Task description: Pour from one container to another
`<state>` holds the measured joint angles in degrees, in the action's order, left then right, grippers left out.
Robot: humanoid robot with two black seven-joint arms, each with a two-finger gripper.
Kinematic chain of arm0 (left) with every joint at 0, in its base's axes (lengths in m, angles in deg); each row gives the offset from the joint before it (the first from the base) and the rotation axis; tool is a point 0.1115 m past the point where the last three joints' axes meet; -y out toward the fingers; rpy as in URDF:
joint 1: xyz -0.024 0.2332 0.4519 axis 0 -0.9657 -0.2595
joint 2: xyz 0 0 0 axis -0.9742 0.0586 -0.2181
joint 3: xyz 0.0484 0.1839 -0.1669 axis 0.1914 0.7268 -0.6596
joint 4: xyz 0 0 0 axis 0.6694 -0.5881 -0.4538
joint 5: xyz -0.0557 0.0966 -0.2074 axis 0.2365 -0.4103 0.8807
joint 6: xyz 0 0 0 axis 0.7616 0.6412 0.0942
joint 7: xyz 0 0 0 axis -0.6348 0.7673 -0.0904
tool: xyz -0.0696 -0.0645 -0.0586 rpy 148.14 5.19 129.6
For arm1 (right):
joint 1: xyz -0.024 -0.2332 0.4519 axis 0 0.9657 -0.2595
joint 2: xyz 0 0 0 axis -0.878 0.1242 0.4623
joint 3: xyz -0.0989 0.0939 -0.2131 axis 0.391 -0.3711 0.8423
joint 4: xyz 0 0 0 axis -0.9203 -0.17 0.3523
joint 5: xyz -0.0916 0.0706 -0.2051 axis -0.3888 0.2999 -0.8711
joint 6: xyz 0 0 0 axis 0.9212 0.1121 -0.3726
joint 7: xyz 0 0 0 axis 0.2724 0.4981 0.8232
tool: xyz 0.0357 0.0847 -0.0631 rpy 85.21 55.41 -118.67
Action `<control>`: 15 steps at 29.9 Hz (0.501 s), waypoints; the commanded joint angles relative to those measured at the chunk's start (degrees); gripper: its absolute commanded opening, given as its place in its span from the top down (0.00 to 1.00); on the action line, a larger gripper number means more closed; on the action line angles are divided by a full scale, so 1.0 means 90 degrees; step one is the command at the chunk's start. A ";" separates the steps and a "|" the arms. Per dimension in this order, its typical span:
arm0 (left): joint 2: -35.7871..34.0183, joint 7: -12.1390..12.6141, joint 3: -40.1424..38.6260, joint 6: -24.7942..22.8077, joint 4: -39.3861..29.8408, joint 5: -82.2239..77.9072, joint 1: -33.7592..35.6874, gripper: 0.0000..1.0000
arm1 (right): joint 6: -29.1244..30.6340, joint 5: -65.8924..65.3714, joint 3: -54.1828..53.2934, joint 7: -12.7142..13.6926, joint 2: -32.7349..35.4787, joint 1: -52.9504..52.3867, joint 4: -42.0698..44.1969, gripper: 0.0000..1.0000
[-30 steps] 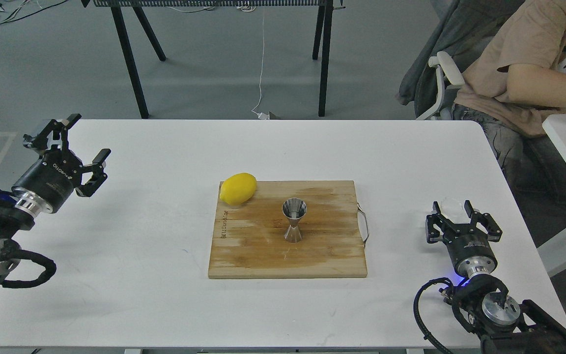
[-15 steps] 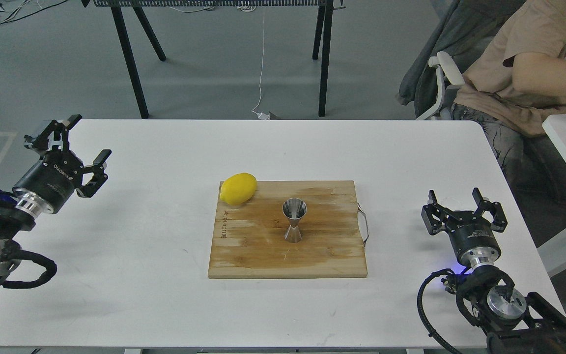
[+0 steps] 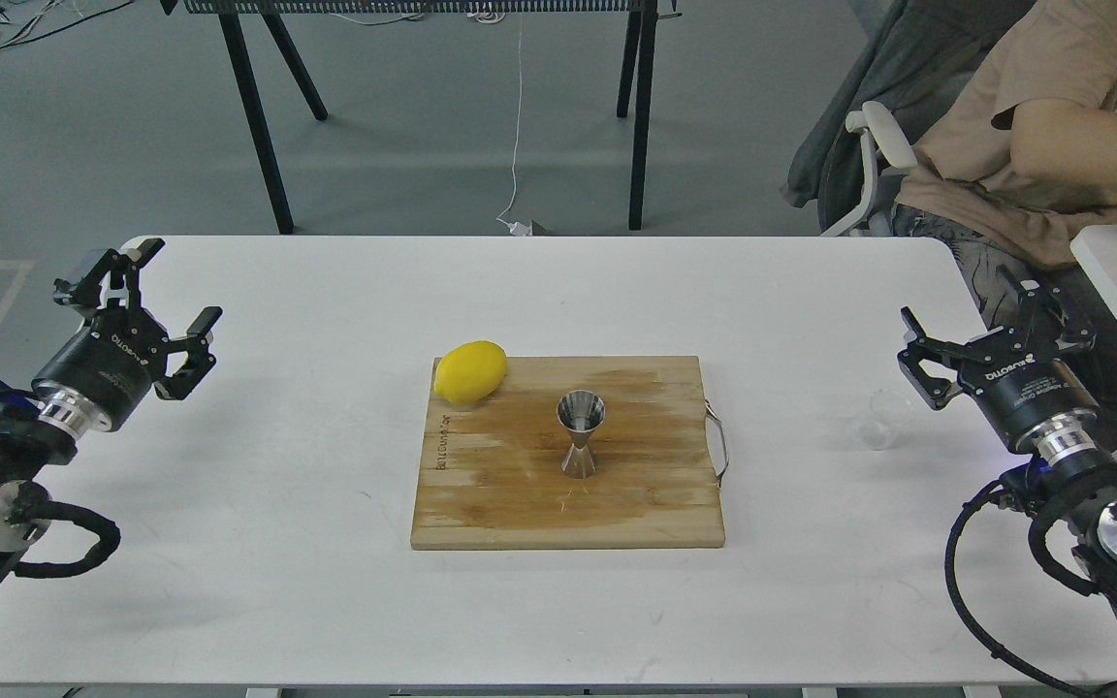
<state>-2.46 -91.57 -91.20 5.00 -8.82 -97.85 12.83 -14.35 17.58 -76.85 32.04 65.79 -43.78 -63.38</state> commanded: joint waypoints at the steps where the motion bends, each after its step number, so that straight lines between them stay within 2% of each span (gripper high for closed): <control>1: 0.0037 0.0000 -0.0009 0.0000 -0.0005 0.0001 -0.0054 0.04 | 0.0000 -0.0361 -0.0001 0.0026 0.0247 -0.0266 -0.0360 0.02; 10: 0.0037 0.0000 -0.0057 0.0000 -0.0005 0.0030 -0.0044 0.04 | 0.0000 -0.0596 -0.0050 0.0006 0.0228 -0.0686 -0.0312 0.02; 15: 0.0251 0.0000 -0.0018 0.0000 -0.0005 0.0030 -0.0015 0.04 | 0.0000 -0.0596 -0.0206 -0.0130 0.0199 -0.0686 -0.0156 0.02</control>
<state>-1.40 -91.57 -91.68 5.00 -8.84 -97.59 12.50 -14.35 12.17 -77.81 31.64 67.76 -50.01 -65.73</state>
